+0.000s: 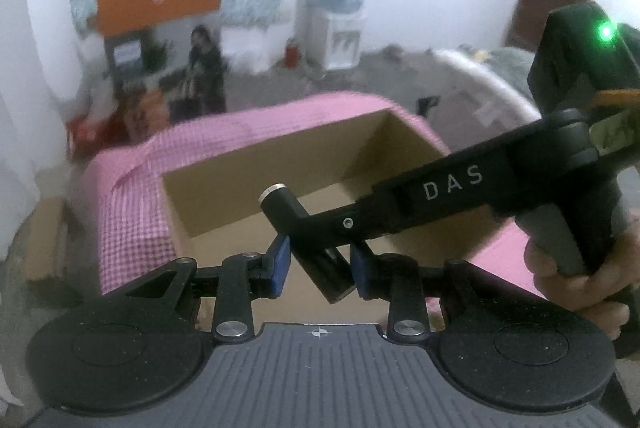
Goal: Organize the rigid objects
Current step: 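Carry the black tube into the cardboard box and open the right gripper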
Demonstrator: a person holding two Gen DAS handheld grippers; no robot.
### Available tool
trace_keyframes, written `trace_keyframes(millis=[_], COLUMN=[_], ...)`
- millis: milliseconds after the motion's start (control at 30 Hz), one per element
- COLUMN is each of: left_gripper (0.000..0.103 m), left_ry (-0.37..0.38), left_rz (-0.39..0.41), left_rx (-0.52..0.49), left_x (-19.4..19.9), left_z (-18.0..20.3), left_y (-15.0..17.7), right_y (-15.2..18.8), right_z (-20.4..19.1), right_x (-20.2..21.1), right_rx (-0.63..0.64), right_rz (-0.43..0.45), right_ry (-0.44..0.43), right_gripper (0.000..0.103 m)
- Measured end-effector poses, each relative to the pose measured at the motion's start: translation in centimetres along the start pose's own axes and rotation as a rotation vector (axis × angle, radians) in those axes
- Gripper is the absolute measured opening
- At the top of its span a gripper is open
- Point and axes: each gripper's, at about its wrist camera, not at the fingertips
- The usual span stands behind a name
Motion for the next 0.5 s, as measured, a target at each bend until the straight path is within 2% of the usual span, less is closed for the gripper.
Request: trace_keyframes(millis=[100, 233, 500], left_gripper=[0.031, 0.032, 0.033], left_ry=[0.009, -0.015, -0.084], left_rz=[-0.063, -0.131, -0.144], left_rx=[0.039, 0.045, -0.013], left_x=[-3.1, -6.1, -8.0], left_z=[-2.6, -3.8, -4.3], left_y=[-0.5, -0.8, -1.4], right_y=[-2.5, -4.3, -6.1], right_z=[1.5, 3.9, 6.1], right_x=[-3.8, -7.7, -13.4], right_rx=[-0.061, -0.140, -0.197], right_rz=[-0.071, -0.151, -0.240], right_ry=[0.022, 0.054, 0.122], right_gripper=[0.023, 0.023, 0.022])
Point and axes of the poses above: each gripper's, at about its wrist camera, not at the fingertips, and x roughly against the way its jaws point, z to its right, y to its underside, and after that the axes turned 4 degrees about -x, right-handed
